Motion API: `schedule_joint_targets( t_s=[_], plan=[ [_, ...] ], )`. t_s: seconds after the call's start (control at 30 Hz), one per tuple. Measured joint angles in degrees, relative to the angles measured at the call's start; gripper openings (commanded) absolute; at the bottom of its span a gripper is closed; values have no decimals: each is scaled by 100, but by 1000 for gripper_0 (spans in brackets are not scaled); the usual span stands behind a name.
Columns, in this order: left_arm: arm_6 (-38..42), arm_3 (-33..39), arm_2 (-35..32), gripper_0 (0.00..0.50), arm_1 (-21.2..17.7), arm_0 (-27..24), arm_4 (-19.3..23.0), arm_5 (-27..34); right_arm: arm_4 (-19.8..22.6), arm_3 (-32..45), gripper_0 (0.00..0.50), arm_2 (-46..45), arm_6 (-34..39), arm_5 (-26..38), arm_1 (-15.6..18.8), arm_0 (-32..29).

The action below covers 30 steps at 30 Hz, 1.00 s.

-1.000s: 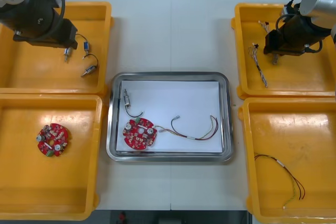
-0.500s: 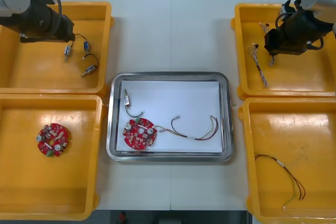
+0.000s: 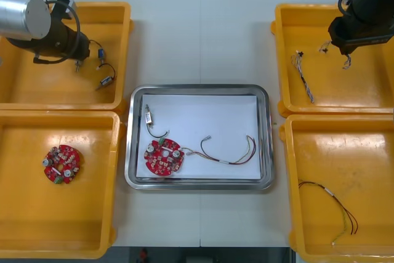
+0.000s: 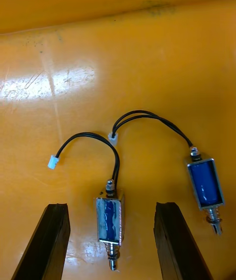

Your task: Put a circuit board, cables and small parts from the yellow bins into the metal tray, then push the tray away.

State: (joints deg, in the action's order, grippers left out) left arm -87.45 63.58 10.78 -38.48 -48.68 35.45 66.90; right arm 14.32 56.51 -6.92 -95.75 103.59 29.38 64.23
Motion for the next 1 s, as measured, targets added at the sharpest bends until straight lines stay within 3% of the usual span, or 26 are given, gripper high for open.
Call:
schedule_joint_targets(
  t_s=[0.1,0.33,0.7,0.73,0.77,0.8,1.0],
  plan=[
    [0,-83,0,500,0,-2,-43,-29,6,815,0,-29,0,541,0,-234],
    [0,-287,68,500,0,-9,-47,-139,164,2114,0,-54,0,600,0,-626],
    [0,-639,218,500,26,-14,-11,-570,1276,4227,0,-42,0,622,0,-1458],
    [0,-656,218,319,26,-18,-8,-602,1377,4443,0,-21,0,622,0,-1537],
    [0,-674,218,35,26,-21,-7,-625,1478,4689,0,16,0,622,0,-1612],
    [0,-688,218,2,26,-27,-6,-638,1584,4919,0,72,0,622,0,-1682],
    [0,-741,218,0,30,-50,-5,-647,2234,5907,0,676,0,623,10,-1868]
  ],
)
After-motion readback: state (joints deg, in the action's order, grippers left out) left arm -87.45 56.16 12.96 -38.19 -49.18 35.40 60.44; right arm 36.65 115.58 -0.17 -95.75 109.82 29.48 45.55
